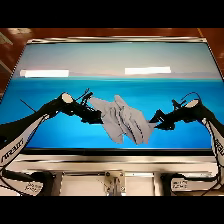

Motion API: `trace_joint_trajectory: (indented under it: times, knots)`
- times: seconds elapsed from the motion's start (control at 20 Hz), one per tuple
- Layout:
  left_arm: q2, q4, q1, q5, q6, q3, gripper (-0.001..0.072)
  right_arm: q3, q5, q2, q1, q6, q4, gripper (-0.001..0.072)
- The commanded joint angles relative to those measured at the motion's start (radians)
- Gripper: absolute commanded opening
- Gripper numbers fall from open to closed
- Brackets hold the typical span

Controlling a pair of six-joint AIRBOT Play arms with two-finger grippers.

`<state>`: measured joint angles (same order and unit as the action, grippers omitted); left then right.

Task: Fold the shirts.

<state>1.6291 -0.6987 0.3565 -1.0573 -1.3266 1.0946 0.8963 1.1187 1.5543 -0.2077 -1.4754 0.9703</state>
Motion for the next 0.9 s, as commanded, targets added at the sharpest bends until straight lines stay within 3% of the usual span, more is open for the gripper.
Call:
trace_joint_trajectory:
  times: [0.0,0.05,0.2,0.4,0.65,0.85]
  knots:
    - [-0.019,-0.001,-0.002,0.01,0.025,0.001,0.0032,0.005,-0.077,0.015,0.047,-0.005,-0.003,0.0164]
    - [-0.034,-0.002,-0.004,0.024,0.025,0.001,0.0032,0.015,-0.074,0.013,0.054,-0.001,-0.003,0.0059]
    - [-0.137,-0.065,-0.035,0.087,0.013,0.009,0.003,0.084,-0.018,-0.055,0.052,0.095,0.011,0.0056]
    - [-0.369,-0.213,-0.118,0.078,-0.032,0.149,0.0031,0.272,0.008,-0.308,0.045,0.199,0.077,0.0056]
    - [-0.647,-0.29,-0.237,0.082,-0.055,0.484,0.0031,0.562,-0.122,-0.636,0.045,0.177,0.086,0.0055]
    - [-0.78,-0.309,-0.303,0.082,-0.056,0.683,0.0031,0.721,-0.159,-0.783,0.045,0.123,0.086,0.0055]
